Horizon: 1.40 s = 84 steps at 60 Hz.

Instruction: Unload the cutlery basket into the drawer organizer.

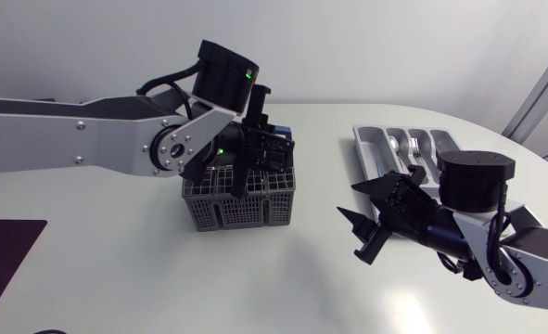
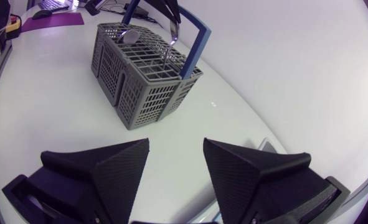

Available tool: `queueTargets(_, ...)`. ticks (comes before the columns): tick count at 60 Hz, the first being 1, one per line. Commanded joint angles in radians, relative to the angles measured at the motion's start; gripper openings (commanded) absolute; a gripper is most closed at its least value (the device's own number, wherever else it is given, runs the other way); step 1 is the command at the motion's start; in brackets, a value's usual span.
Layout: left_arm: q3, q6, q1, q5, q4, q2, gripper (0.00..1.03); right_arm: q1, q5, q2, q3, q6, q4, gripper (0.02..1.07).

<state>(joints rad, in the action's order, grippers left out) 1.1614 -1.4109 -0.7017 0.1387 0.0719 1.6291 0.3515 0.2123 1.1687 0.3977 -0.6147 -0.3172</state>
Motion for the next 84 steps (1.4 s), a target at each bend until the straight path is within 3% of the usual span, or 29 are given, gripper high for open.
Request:
queueTargets(1,-0.034,-0.003,-0.013,0.015,-0.014,-0.049,0.03,0.006,-0.005,-0.012,-0.026,-0.016,0.007,0.67)
queueTargets(21,-0.046,0.001,-0.032,0.075,0.016,-0.167,0.03,0.021,-0.034,-0.066,-0.019,-0.014,0.03,0.67)
queueTargets(34,-0.023,0.093,-0.024,0.096,0.066,-0.225,0.03,0.029,-0.062,-0.09,-0.016,-0.007,0.038,0.67)
queueTargets(49,0.146,0.541,-0.047,0.098,0.273,-0.143,0.03,0.066,-0.151,-0.165,-0.025,0.04,0.013,0.67)
queueTargets(59,0.262,0.768,-0.078,0.093,0.344,-0.06,0.03,0.103,-0.209,-0.193,-0.022,0.069,-0.002,0.67)
queueTargets(65,0.342,0.889,-0.084,0.048,0.41,-0.012,0.03,0.126,-0.243,-0.202,0.0,0.084,0.007,0.67)
queueTargets(73,0.414,0.991,-0.079,0.01,0.454,0.029,0.03,0.161,-0.28,-0.195,0.033,0.092,0.017,0.69)
queueTargets(84,0.439,1.041,-0.122,0.004,0.505,0.074,0.03,0.187,-0.314,-0.142,0.096,0.099,0.024,0.69)
